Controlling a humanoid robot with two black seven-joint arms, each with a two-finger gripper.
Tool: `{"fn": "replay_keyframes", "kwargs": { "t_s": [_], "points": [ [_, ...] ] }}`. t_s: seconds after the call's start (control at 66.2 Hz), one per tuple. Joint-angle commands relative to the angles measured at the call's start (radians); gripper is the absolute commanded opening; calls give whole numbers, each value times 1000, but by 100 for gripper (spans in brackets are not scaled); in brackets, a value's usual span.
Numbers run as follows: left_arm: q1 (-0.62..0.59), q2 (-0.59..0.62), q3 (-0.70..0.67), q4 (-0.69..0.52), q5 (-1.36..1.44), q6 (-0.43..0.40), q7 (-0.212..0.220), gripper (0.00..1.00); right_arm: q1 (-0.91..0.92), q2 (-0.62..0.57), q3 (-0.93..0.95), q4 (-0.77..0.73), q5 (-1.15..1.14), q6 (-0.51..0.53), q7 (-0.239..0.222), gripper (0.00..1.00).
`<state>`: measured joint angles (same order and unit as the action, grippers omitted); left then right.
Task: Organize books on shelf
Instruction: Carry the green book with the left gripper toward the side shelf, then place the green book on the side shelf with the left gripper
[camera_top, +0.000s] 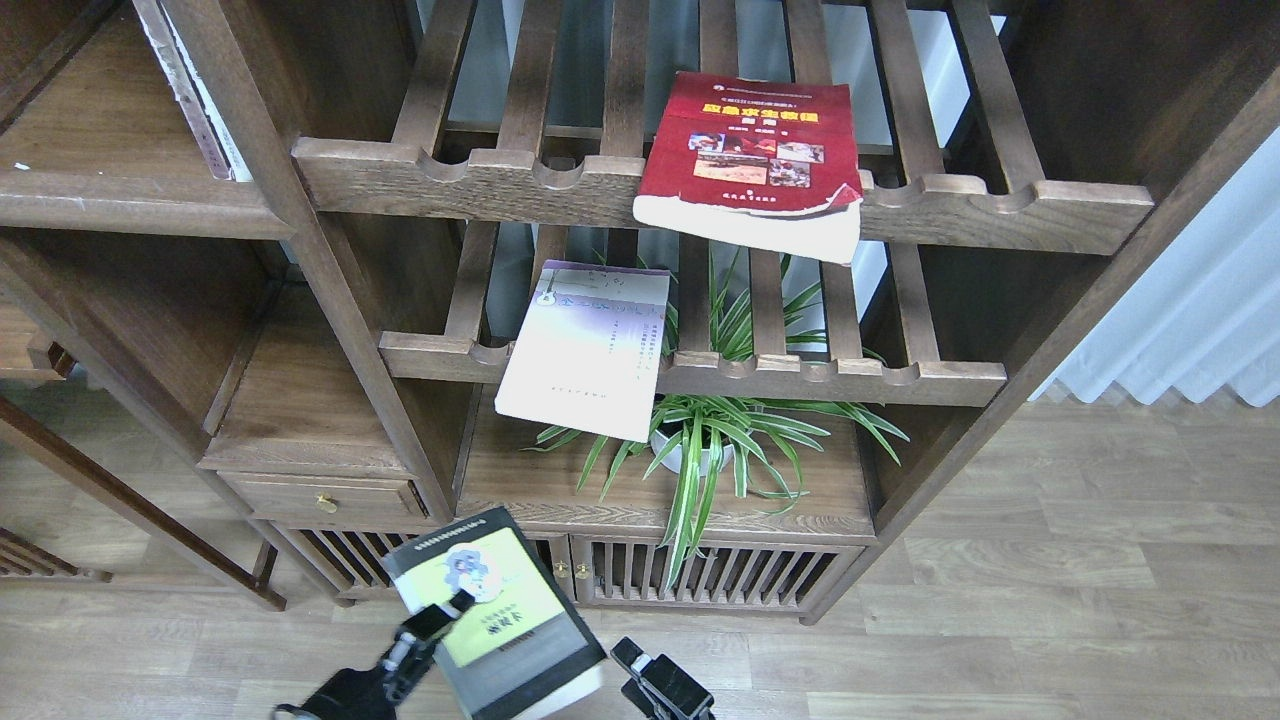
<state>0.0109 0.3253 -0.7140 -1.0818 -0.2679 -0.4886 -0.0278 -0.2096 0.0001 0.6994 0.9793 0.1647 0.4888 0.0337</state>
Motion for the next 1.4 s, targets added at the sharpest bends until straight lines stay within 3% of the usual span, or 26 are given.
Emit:
{"fn": "replay_keyframes", "kwargs": {
  "t_s": [0.0,0.257,0.317,0.529,0.921,1.072,1.238,1.389],
  "points": [
    [56,83,-73,-86,13,0,17,4,-1,0,-1,-1,-2,0,-1,95],
    [205,149,-330,-171,148,0,40,4,1,0,0,-1,-2,0,-1,95],
    [241,147,-458,-185,210,0,72,4,-1,0,2,-1,-2,0,0,95],
    [293,146,-694,-230,309,0,135,4,-1,0,57,1,-1,0,3,95],
    [400,164,-1028,-440,315,0,239,4,-1,0,69,1,-2,0,-1,95],
    [405,204,-1212,-478,315,0,261,4,-1,0,69,1,-2,0,-1,95],
    [391,242,-1311,-480,319,0,281,4,-1,0,66,2,-2,0,-1,95],
    [282,259,-1371,-480,375,0,336,4,-1,0,61,2,-4,0,-1,95]
  ]
}}
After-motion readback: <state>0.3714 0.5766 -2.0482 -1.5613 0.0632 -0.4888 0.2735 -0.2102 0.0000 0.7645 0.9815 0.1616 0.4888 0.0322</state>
